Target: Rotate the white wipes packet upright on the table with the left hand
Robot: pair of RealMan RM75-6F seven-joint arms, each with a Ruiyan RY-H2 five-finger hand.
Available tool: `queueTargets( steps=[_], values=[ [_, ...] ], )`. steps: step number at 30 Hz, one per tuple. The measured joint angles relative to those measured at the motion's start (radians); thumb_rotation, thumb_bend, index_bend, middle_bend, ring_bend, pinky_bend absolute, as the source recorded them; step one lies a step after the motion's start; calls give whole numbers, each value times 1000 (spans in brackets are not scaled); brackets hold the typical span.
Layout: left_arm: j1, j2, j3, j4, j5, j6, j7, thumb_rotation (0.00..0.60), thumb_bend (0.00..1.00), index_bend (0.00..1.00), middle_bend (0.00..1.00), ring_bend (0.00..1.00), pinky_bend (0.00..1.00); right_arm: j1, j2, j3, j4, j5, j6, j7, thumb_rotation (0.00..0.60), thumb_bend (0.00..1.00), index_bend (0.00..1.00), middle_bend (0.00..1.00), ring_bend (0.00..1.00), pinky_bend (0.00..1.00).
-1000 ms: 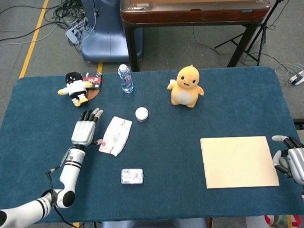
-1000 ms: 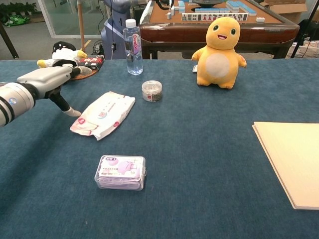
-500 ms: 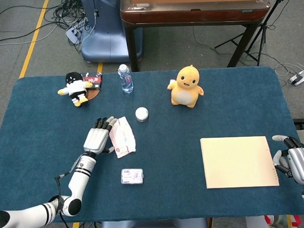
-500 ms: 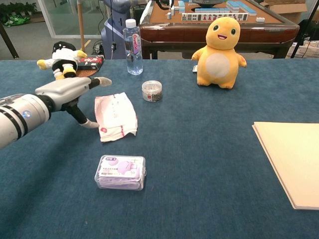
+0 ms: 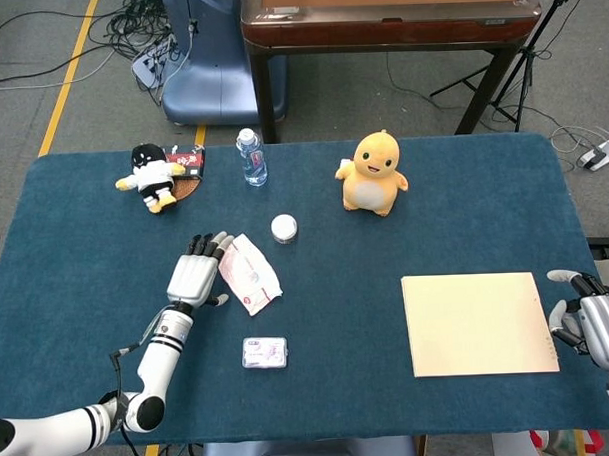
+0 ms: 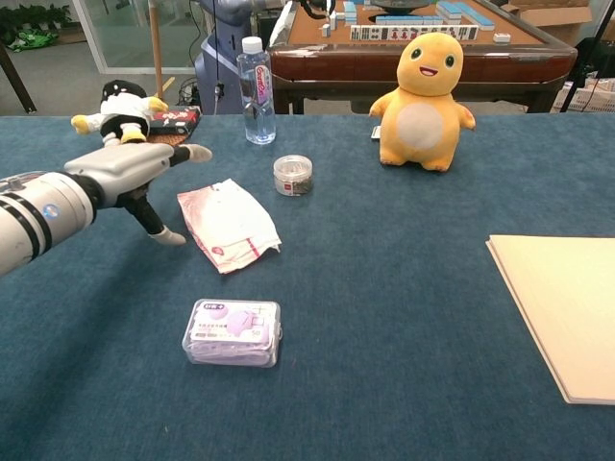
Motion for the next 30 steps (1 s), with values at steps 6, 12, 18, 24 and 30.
queueTargets(
  steps=[6,12,18,24,30],
  values=[
    [-2,37,-10,-52,-62,51,115,600,77,98,166,320,568,3,-3,0,0,2,-6,-6,600,206,294,300,242,496],
    [-6,69,-32,-119,-138,108,195,600,212,201,674,723,896,5,-4,-1,-1,2,-9,-10,600,206,294,300,242,495],
    [-26,87,-49,-154,-263,120,287,600,334,288,1000,950,1000,4,-4,0,-1,4,-7,-9,600,206,294,300,242,495],
    [-59,84,-56,-158,-375,118,353,600,380,286,1000,979,1000,5,-3,0,0,6,-11,-9,600,205,294,300,242,495],
    [-101,68,-56,-138,-462,98,398,600,385,247,1000,982,1000,3,-1,1,0,7,-8,-2,600,206,294,300,242,495]
  ],
)
